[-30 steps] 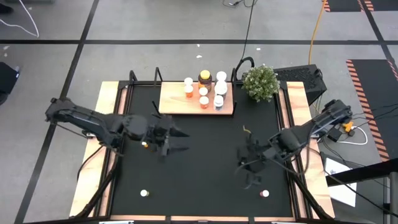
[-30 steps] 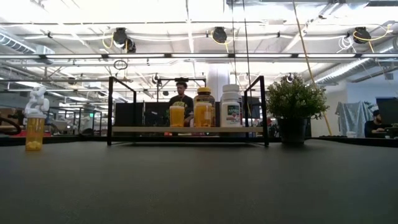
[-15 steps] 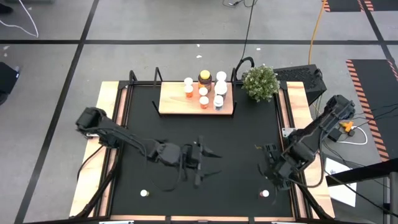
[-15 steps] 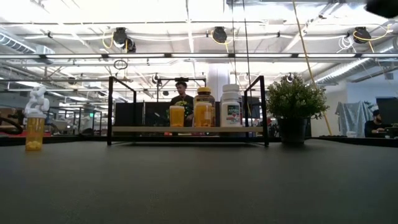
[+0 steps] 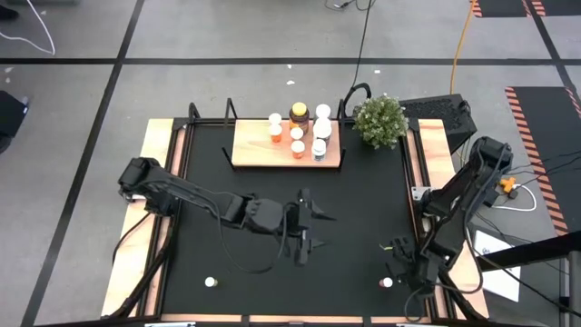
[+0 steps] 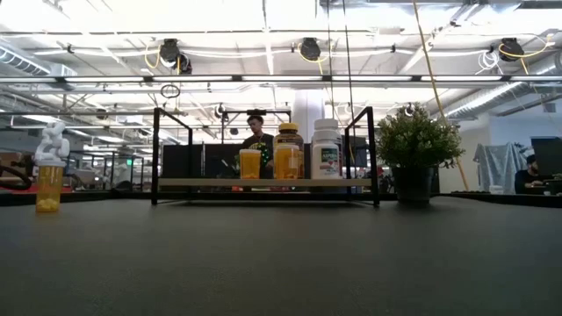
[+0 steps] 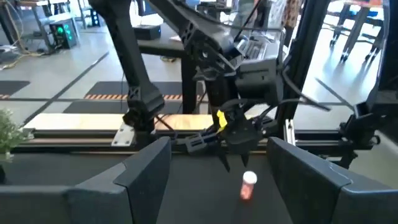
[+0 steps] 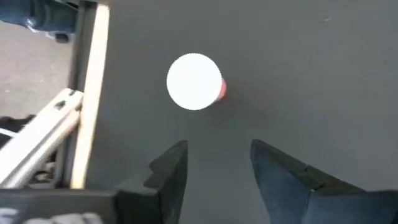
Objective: Pick and place medicine bottles onto shelf by color
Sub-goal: Put the pink pill bottle on the shelf aligned with the other pink pill bottles
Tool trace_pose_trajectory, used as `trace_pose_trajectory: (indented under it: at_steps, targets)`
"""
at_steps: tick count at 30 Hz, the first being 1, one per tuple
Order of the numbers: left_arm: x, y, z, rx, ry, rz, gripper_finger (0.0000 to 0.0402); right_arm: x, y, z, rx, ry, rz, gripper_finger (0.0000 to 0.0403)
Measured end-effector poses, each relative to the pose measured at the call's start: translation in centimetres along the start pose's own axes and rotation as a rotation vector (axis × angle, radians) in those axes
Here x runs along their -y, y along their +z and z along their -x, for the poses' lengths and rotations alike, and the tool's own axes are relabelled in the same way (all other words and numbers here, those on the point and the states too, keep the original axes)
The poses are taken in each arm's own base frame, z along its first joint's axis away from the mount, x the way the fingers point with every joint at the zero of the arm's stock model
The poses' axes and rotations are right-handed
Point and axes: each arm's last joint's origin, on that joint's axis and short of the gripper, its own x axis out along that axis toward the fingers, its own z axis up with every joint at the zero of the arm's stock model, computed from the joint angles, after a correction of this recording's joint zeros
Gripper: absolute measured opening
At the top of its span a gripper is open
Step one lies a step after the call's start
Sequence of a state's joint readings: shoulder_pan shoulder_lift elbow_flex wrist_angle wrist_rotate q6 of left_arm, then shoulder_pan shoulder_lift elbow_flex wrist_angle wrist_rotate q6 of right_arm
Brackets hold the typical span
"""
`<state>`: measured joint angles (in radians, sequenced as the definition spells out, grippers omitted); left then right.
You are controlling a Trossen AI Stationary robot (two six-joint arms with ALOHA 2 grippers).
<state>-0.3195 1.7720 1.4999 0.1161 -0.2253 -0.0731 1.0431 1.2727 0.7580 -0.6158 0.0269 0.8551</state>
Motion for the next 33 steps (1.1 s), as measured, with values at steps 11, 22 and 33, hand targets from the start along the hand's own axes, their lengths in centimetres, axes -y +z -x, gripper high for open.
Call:
trace_pose_trajectory:
  at_steps: [11,22,33]
  targets:
    - [0.4,2.0,1.8,-0.125,0.046,-0.027,0.0266,0.0,-1.7,-1.7,0.089,-0.017,0.103,0.0172]
    - [0.7,1.9,1.9,-0.137,0.071,-0.028,0.0266,0.7,-3.0,-4.5,0.282,0.022,0.246,0.0171]
    - [0.2,2.0,1.8,-0.13,0.108,-0.029,0.0266,0.1,-2.6,-6.2,0.358,0.095,0.365,0.0171]
